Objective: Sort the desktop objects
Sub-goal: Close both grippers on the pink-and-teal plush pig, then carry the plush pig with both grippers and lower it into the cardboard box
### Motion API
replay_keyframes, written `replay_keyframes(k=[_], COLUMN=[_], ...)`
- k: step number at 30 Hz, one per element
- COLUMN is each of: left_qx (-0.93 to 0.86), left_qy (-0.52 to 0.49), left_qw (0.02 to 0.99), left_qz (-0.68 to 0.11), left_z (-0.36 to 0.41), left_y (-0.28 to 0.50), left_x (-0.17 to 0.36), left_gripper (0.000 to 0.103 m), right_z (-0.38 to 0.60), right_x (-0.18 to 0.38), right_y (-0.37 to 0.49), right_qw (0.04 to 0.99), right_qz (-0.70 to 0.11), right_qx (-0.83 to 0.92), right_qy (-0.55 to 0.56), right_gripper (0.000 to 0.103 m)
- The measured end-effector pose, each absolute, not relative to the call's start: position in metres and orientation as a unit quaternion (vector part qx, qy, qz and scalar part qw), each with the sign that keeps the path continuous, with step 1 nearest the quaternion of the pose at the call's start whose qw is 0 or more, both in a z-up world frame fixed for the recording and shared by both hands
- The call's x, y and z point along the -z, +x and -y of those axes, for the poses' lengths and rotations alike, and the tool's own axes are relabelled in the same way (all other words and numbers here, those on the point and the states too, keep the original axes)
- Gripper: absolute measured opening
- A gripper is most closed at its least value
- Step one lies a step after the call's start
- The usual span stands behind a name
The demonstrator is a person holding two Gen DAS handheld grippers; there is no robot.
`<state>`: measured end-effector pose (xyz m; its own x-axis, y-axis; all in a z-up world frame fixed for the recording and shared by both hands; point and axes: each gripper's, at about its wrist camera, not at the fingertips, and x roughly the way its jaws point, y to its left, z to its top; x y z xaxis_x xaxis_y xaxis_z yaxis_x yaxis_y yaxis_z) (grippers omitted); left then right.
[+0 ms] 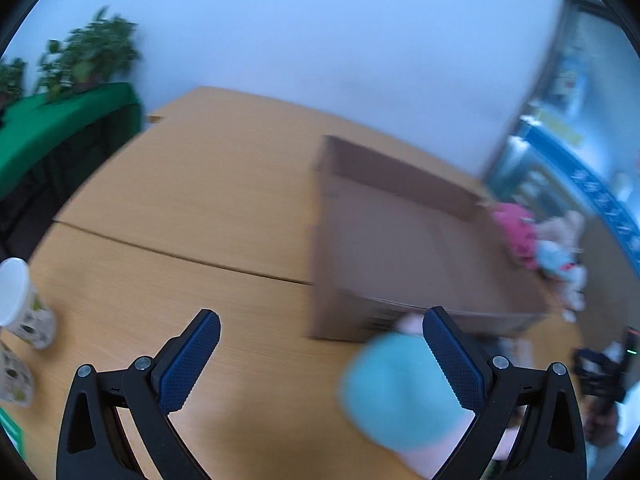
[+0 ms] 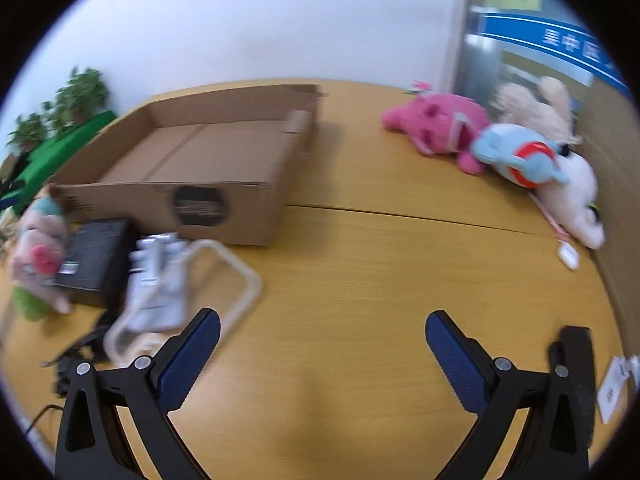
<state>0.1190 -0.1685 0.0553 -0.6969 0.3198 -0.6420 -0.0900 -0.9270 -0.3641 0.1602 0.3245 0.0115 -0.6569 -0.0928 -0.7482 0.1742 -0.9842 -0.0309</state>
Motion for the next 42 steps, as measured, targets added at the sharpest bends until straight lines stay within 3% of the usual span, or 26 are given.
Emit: replay_keyframes(k=[5,11,15,16,17,21,24,27,28,29,35,42], left_qx=[-0.865,-0.827,-0.816,-0.816,-0.818,-0.815,-0.815,-0.823,-0.824,-0.826,-0.855,-0.849], left_qy=[-0.408,-0.458,-0.46,-0.461,-0.462,-0.461,-0.462,-0.455,-0.452,-0.448,-0.409,-0.432], left_qw=[0.205,0.188,0.202,0.199,0.191,0.202,0.201,0.195,0.195,0.199,0.223,0.211], left_qz=[0.21,0.267,0.285,0.287,0.284,0.287,0.286,0.28,0.28,0.279,0.229,0.221], left_z=[0.13,0.131,0.135,0.135,0.137,0.14,0.138,0.136,0.135,0.132,0.115,0.11], left_y=[0.131,0.122,0.119,0.119,0.118,0.121,0.123,0.127,0.128,0.129,0.112,0.102], left_x=[-0.044,0.004,0.019,0.022,0.024,0.028,0.026,0.017,0.013,0.007,-0.052,-0.043], left_gripper=[0.103,0.101,0.1,0.094,0.082,0.076,0.071,0.062,0.058,0.044,0.039,0.039], right_z=[-0.226,-0.116,-0.054,-0.038,-0.028,0.003,0.023,0.015,0.007,0.002,-0.009,-0.021], right_x=[-0.025,-0.036,-0.02,-0.011,-0.004,0.017,0.026,0.023,0.017,0.013,-0.013,-0.008], right_y=[0.166,0.169,0.168,0.166,0.165,0.161,0.173,0.174,0.173,0.172,0.165,0.153], right_qw=[0.195,0.325,0.35,0.35,0.349,0.383,0.356,0.374,0.385,0.387,0.403,0.405], right_qz=[-0.069,-0.066,-0.106,-0.121,-0.131,-0.124,-0.192,-0.155,-0.126,-0.115,-0.077,-0.019], right_qx=[0.897,0.863,0.84,0.834,0.829,0.79,0.794,0.792,0.793,0.796,0.806,0.805], right_qy=[0.389,0.382,0.4,0.409,0.418,0.462,0.454,0.457,0.455,0.452,0.427,0.434], right_gripper=[0.102,0.102,0.102,0.102,0.102,0.102,0.102,0.101,0.095,0.089,0.088,0.082])
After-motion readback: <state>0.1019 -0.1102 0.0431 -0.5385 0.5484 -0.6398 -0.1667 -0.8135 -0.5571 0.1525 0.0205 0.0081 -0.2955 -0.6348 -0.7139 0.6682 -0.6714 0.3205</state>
